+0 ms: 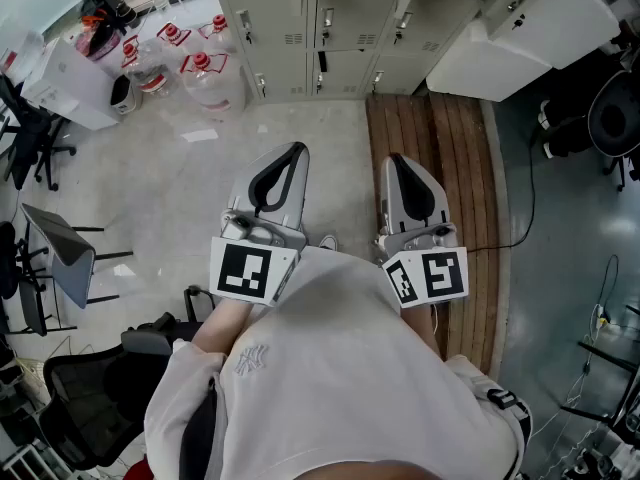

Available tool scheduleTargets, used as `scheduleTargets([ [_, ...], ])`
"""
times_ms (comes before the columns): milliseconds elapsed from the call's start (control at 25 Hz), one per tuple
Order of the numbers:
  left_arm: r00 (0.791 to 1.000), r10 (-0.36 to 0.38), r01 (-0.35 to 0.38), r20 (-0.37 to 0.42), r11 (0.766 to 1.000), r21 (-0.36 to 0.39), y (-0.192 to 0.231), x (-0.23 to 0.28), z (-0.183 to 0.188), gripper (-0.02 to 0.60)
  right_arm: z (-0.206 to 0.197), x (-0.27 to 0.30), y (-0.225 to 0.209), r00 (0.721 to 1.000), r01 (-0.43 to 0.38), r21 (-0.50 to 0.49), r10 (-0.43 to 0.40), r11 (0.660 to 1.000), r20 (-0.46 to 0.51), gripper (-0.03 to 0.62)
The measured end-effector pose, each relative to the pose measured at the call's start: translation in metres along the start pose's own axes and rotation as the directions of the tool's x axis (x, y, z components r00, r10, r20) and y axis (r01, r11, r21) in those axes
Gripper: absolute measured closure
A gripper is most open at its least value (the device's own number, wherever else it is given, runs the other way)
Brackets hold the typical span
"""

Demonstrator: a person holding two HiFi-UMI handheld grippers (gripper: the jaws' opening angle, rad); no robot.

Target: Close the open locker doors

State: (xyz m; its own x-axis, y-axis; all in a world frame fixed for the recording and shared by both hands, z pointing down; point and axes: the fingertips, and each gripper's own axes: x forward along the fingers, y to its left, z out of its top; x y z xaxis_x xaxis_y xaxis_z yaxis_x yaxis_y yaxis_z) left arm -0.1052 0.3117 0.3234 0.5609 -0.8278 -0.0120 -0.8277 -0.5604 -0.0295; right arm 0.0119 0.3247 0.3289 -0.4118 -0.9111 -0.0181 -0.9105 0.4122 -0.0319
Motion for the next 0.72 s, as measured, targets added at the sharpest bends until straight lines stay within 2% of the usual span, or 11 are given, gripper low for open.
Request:
scheduleTargets([
  [320, 0.999, -0.016, 0.016, 0.027, 1.0, -0.008, -0.012, 0.006, 0.008, 0.58, 0.007, -0.012, -0.012, 1.0, 0.01, 0.002, -0.01, 1.0, 0.014, 0.582],
  [720, 1.0, 0.01, -0.009, 0.028, 1.0, -0.021, -0.005, 0.008, 0.005, 0.58, 0.004, -0.003, -0.012, 0.999, -0.031, -0.009, 0.032, 0.999, 0.011, 0.582],
])
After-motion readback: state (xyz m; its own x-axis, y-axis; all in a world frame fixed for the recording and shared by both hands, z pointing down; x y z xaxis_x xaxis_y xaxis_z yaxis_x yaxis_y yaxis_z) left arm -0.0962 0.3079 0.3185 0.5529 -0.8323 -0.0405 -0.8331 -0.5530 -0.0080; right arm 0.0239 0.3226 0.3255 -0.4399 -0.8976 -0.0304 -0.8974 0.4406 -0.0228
